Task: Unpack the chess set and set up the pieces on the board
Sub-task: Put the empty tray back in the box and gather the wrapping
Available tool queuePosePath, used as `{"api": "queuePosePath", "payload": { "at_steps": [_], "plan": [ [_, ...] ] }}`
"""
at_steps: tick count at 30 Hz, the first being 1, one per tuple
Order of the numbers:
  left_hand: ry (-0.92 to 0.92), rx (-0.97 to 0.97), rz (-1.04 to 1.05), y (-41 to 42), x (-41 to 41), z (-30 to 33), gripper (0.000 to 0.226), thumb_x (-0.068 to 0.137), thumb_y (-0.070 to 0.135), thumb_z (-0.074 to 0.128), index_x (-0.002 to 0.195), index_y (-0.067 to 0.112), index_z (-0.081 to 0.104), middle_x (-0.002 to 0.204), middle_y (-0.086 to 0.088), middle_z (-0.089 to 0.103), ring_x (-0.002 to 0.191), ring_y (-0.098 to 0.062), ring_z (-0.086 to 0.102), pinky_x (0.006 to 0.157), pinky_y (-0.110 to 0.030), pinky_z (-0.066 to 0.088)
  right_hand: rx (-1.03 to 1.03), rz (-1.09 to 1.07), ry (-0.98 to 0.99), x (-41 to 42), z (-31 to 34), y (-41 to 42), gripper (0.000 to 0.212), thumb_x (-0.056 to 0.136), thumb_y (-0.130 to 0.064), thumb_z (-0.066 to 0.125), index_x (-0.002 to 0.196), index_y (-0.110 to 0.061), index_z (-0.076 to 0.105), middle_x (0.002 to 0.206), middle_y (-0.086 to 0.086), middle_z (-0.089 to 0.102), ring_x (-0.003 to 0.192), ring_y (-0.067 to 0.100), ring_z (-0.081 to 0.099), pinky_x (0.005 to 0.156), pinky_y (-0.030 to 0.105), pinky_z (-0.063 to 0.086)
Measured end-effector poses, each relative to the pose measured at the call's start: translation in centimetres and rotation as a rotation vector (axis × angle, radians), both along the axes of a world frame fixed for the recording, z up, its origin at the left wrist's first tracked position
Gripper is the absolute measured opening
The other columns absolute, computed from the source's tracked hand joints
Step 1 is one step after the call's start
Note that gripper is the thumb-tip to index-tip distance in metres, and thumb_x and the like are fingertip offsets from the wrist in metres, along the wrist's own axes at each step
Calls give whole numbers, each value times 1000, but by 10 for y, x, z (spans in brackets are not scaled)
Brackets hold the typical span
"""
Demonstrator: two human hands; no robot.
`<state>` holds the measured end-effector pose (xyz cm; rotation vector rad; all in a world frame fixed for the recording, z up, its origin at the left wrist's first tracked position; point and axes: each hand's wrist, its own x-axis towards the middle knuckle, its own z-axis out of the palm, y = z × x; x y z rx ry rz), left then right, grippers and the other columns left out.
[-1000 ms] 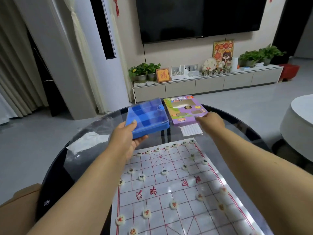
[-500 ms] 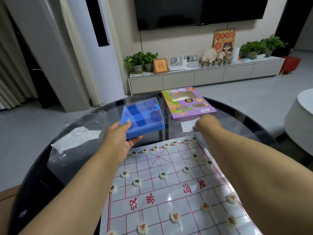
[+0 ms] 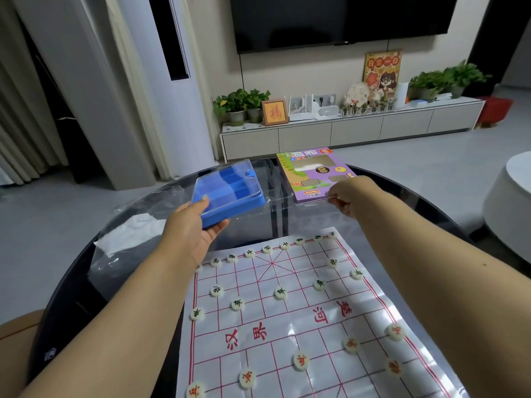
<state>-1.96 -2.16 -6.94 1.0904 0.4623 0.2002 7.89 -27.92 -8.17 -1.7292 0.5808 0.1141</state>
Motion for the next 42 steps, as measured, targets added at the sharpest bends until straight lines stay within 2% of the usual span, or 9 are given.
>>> {"api": "queuePosePath", "payload": {
  "at_steps": [4,8,11,16,21,25,32,37,42],
  "plan": [
    [-5,-16,24,8,5,2,8,95,12,57,90,12,52,95,-11,58,83,-22,63,63,-30,54,-44,111,-155,0,13,41,10,86,-3,64,90,-5,55,68,10,55,44,11,48,31,13,28],
    [-11,1,40,19,19,2,7,96,13,57,90,14,53,96,-10,59,83,-21,63,62,-29,55,-126,281,-231,17,12,82,13,89,-9,59,76,-10,57,63,5,52,46,13,42,41,21,36],
    [-16,22,50,29,31,-1,6,95,14,58,98,11,54,98,-9,60,83,-21,64,57,-27,54,-70,292,-273,35,3,98,11,85,-3,60,86,-14,61,69,0,57,53,8,51,39,15,41],
    [-28,51,56,41,46,-8,10,95,15,58,105,12,54,96,-8,61,81,-20,66,56,-27,54,-194,323,-269,65,-17,112,28,88,-6,56,115,-5,63,93,8,61,64,13,52,57,22,46],
    [-17,66,57,45,51,-18,10,95,15,58,104,12,54,96,-9,62,82,-21,66,59,-28,54,-512,452,-294,77,-28,118,41,90,-5,50,130,-9,52,128,15,57,105,28,58,94,36,48],
    [-9,71,59,47,54,-25,7,95,14,58,101,11,55,96,-9,62,81,-22,65,62,-30,55,-884,601,-296,74,-34,125,43,95,-14,45,138,-14,40,129,11,54,112,28,55,79,30,44],
    [-8,77,56,44,62,-24,21,95,15,59,115,10,54,101,-9,62,82,-21,66,57,-28,55,-1162,737,-257,62,-38,124,45,89,-8,42,133,-15,50,133,9,48,115,30,53,93,41,49],
    [-7,94,39,38,70,-23,22,96,16,56,117,8,52,98,-10,60,78,-22,65,53,-27,56,-1104,702,-253,54,-32,125,46,88,-4,43,133,-12,50,129,11,55,113,29,54,92,37,50],
    [18,82,18,27,81,-25,17,100,17,49,114,8,51,96,-9,57,77,-23,63,60,-32,57,-1054,495,-386,51,-34,115,37,88,-12,44,124,-16,51,113,12,57,104,27,48,77,34,40]
  ]
}}
